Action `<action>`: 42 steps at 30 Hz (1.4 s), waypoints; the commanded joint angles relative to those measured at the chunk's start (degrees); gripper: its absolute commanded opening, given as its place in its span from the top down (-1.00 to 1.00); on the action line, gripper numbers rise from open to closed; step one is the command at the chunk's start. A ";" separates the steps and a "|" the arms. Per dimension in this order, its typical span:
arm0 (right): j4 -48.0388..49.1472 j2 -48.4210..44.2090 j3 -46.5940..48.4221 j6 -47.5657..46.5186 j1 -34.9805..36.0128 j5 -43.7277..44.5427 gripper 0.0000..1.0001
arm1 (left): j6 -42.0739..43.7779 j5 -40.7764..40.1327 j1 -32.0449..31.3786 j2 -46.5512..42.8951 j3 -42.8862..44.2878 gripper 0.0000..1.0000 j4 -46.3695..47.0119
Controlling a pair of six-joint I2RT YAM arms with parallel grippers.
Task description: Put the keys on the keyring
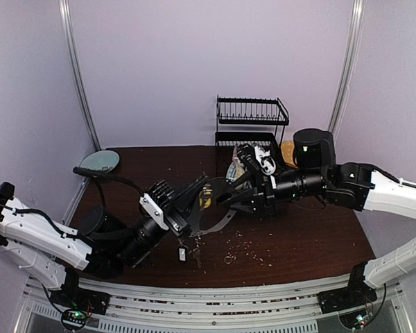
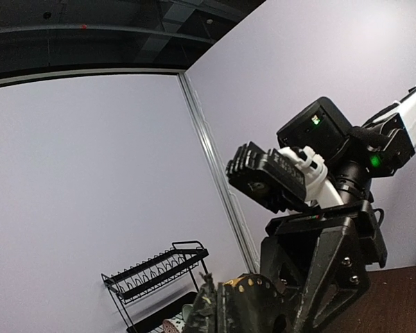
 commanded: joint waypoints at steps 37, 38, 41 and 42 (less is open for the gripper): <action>-23.93 22.09 -1.75 15.43 -13.10 -8.77 1.00 | -33.64 -13.61 11.72 -12.76 1.60 -0.57 -51.17; -23.10 23.24 -2.61 15.11 -14.39 -9.82 1.00 | -33.58 -13.52 11.72 -12.37 1.78 -0.57 -51.19; -21.52 26.67 -3.48 14.53 -17.91 -10.39 1.00 | -33.26 -13.36 11.72 -11.34 2.36 -0.57 -51.33; -21.17 27.58 -3.52 14.85 -18.76 -9.08 0.95 | -33.10 -13.34 11.72 -11.10 2.56 -0.57 -51.50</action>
